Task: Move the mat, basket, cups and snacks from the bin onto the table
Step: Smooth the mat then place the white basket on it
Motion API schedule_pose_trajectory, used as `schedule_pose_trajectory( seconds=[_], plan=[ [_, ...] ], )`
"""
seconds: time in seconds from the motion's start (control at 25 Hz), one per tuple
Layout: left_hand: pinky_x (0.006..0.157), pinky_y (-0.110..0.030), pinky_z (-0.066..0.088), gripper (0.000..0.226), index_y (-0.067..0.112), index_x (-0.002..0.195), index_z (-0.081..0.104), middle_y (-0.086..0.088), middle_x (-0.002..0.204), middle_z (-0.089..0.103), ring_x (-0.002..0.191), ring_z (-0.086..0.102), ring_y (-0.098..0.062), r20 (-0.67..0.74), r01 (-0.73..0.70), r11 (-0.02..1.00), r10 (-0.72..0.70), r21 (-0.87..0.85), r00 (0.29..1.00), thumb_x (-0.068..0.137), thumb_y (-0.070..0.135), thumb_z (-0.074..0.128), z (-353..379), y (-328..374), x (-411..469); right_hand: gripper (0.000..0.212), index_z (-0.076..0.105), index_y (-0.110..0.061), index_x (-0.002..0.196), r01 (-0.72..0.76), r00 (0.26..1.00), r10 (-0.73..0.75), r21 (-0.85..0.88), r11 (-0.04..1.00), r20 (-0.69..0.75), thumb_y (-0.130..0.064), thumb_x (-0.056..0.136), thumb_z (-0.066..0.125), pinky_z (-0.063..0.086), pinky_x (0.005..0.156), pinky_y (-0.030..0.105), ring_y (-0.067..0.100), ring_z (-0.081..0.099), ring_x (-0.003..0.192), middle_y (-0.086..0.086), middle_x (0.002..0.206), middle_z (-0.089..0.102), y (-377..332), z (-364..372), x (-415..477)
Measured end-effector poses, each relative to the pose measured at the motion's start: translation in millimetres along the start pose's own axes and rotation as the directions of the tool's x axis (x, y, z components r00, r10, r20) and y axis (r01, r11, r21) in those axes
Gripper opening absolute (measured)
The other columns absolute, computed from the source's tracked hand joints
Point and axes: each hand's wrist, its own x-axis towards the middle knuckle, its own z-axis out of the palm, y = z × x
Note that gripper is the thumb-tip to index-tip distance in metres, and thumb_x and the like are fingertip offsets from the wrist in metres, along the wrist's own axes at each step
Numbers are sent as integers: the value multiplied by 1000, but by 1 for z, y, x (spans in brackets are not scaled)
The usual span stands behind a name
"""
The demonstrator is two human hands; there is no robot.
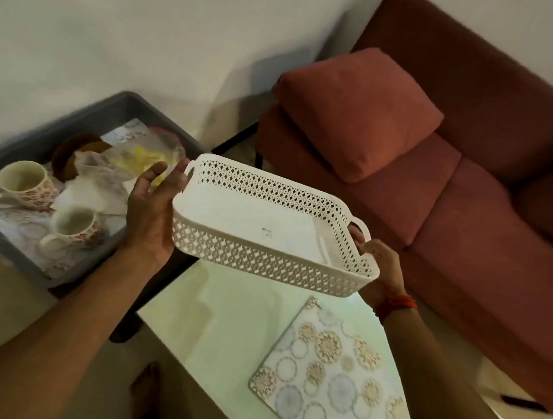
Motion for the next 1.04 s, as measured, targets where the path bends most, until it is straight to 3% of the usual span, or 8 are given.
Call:
schedule_pose_trajectory(
  seconds=[0.16, 0.24, 0.32, 0.44, 0.56, 0.68, 0.8, 1.04],
  plan=[
    [99, -49, 55, 48, 16, 143, 57, -9, 129, 72, 116, 70, -30, 176, 173, 932, -237, 319, 955, 96, 6, 59, 36, -62, -29, 55, 64, -4, 123, 102, 991, -102, 3, 995, -86, 6, 79, 31, 55, 87, 43, 30, 62, 101, 11, 121, 63, -6, -93, -50],
    [101, -45, 54, 42, 19, 137, 64, 0, 123, 76, 113, 72, -21, 218, 133, 871, -262, 474, 940, 98, 4, 56, 49, -98, -47, 63, 63, -1, 131, 146, 955, -161, -78, 986, -249, 14, 77, 35, 51, 96, 51, 37, 60, 106, 20, 127, 64, -1, -136, -71],
    [95, -35, 56, 49, 23, 138, 63, 16, 115, 77, 106, 73, -6, 255, 30, 777, -242, 628, 936, 96, -1, 54, 65, -144, -71, 60, 66, -1, 127, 180, 901, -214, -122, 976, -377, 20, 77, 40, 58, 88, 49, 34, 65, 101, 21, 123, 68, 14, -189, -97],
    [94, -36, 57, 50, 33, 136, 64, 22, 119, 73, 110, 70, -7, 259, -55, 623, -242, 780, 935, 95, 5, 58, 73, -208, -96, 43, 73, -5, 114, 180, 817, -245, -174, 968, -522, 19, 85, 51, 58, 91, 51, 31, 66, 96, 25, 122, 69, 51, -256, -130],
    [100, -40, 56, 52, 32, 134, 66, 11, 126, 73, 118, 68, -13, 217, -25, 530, -303, 848, 928, 93, 2, 59, 72, -271, -116, 30, 76, -9, 106, 133, 753, -203, -157, 979, -626, 11, 91, 60, 57, 91, 56, 36, 67, 99, 22, 114, 73, 94, -316, -148],
    [102, -40, 54, 58, 29, 135, 66, 6, 127, 72, 119, 67, -14, 182, 7, 490, -337, 872, 924, 89, -6, 60, 61, -319, -132, 28, 72, -2, 117, 120, 722, -133, -67, 991, -679, 7, 93, 61, 59, 87, 58, 42, 67, 108, 20, 118, 72, 131, -358, -154],
    [104, -38, 53, 63, 27, 136, 65, 4, 127, 72, 118, 67, -14, 165, 28, 475, -359, 880, 919, 87, -12, 62, 53, -363, -138, 31, 68, 2, 125, 108, 682, -106, -44, 993, -723, 6, 94, 61, 52, 99, 61, 43, 62, 122, 22, 126, 69, 163, -392, -150],
    [94, -26, 52, 64, 25, 136, 65, 3, 126, 72, 115, 67, -12, 176, 15, 452, -377, 892, 909, 85, -14, 63, 40, -408, -143, 27, 72, -1, 118, 88, 637, -44, 16, 996, -770, 4, 94, 63, 55, 96, 59, 37, 68, 110, 15, 116, 74, 209, -431, -140]
  ],
)
